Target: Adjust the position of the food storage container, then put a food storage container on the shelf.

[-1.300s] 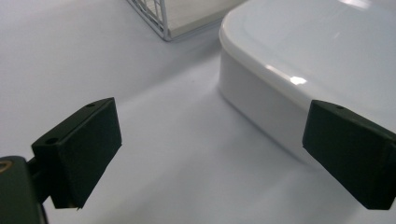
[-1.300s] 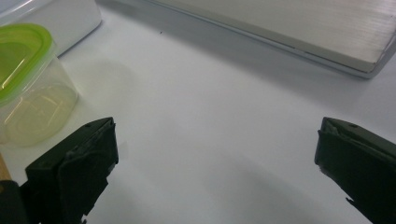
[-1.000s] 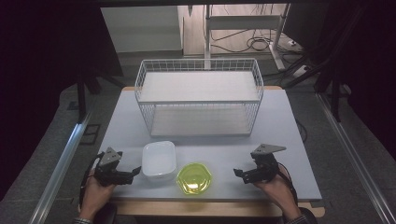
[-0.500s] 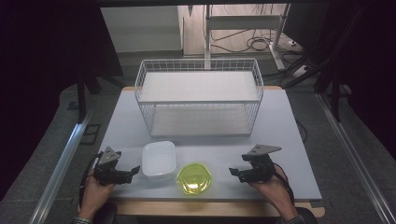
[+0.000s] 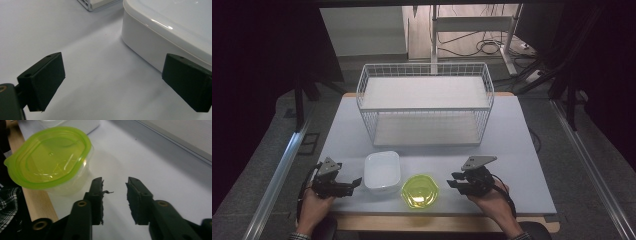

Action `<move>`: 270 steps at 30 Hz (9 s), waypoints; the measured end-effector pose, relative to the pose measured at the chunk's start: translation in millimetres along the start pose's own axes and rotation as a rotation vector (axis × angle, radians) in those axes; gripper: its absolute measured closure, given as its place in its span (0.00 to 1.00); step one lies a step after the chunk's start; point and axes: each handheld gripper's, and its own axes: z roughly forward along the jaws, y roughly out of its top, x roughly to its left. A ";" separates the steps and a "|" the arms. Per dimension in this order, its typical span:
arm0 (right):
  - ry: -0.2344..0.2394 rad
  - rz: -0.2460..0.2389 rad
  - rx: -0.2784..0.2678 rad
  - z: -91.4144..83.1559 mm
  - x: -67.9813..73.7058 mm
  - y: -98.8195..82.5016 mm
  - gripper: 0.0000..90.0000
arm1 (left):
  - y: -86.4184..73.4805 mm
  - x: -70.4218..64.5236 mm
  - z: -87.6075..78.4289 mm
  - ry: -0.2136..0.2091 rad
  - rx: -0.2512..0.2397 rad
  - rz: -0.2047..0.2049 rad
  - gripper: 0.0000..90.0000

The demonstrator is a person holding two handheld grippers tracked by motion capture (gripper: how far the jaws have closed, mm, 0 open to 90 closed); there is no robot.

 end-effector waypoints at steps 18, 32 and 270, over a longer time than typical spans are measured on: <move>0.156 -0.057 -0.030 22.1 29.9 36.9 0.99 | -0.3 0.1 0.6 -0.001 0.000 0.003 0.05; 0.296 -0.144 0.006 59.4 77.0 59.1 0.99 | -0.5 1.0 -0.1 0.007 -0.004 -0.002 0.06; 0.033 0.147 -0.048 19.1 -7.6 9.7 0.24 | 78.1 -96.5 67.9 -0.496 0.001 0.085 0.09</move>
